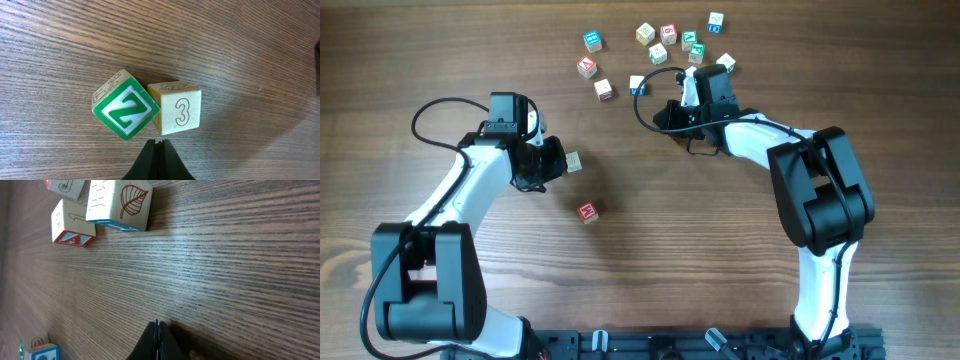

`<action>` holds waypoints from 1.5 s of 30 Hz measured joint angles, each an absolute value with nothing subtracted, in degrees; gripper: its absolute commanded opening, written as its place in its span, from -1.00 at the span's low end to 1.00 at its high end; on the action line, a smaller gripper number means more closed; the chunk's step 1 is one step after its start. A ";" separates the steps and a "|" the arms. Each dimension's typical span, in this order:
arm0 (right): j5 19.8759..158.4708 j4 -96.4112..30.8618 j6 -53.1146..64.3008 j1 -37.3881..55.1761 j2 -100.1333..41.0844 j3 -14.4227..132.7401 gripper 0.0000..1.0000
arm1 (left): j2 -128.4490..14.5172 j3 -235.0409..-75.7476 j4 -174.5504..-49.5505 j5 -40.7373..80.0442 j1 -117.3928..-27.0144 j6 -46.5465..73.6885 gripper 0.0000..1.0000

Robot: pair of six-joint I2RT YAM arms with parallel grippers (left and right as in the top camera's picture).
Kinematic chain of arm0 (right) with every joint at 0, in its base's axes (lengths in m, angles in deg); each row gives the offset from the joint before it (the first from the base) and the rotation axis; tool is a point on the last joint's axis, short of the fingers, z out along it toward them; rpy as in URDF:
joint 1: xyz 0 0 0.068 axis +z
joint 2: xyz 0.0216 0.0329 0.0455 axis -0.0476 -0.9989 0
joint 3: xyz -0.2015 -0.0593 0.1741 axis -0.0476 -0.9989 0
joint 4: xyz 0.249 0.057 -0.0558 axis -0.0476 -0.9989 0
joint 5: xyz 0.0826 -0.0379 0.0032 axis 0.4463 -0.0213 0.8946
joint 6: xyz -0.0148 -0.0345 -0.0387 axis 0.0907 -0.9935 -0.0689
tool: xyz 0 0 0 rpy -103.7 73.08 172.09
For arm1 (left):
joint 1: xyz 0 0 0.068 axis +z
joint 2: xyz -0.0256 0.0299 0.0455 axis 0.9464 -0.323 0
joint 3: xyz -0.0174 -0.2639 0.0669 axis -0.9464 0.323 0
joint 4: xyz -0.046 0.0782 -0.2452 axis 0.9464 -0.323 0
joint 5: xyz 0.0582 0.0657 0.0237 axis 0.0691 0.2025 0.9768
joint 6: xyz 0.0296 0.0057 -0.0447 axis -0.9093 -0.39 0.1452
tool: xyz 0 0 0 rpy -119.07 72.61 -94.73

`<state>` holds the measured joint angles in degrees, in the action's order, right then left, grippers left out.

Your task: Form a circle

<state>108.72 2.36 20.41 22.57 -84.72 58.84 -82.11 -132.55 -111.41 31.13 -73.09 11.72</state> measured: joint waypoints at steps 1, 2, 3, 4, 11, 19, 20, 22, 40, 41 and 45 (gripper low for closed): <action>108.72 2.36 20.39 22.59 -84.72 58.84 -0.91 | -82.11 -132.55 -111.41 31.13 -73.09 11.72 -0.92; 108.72 2.36 20.39 22.59 -84.72 58.84 -0.91 | -82.11 -132.55 -111.41 31.13 -73.09 11.72 -0.92; 108.72 2.36 20.41 22.59 -84.72 58.84 -0.91 | -82.11 -132.55 -111.41 31.13 -73.09 11.72 -0.92; 108.72 2.36 20.41 22.57 -84.72 58.84 -0.91 | -82.11 -132.55 -111.43 31.13 -73.09 11.72 -0.92; 108.72 2.36 20.41 22.57 -84.72 58.84 -0.91 | -82.44 -132.55 -111.41 31.13 -73.09 11.72 -0.92; 108.72 2.36 20.39 22.59 -84.72 58.84 -0.91 | -83.64 -132.25 -111.19 31.15 -73.09 11.72 -0.92; 108.72 2.36 20.41 22.59 -84.72 58.84 -0.91 | -83.73 -132.25 -110.97 31.15 -73.09 11.72 -0.92; 108.72 2.36 20.41 22.59 -84.72 58.84 -0.91 | -83.90 -132.23 -110.51 31.15 -73.09 11.70 -0.92; 108.66 2.36 20.41 22.61 -84.72 58.84 -0.92 | -85.19 -132.23 -108.41 31.61 -73.09 11.70 -0.92; 108.66 2.36 20.41 22.61 -84.72 58.84 -0.91 | -85.19 -132.23 -108.41 31.61 -73.09 11.70 -0.91; 108.66 2.36 20.41 22.61 -84.72 58.84 -0.91 | -85.19 -132.23 -108.13 31.61 -73.09 11.70 -0.92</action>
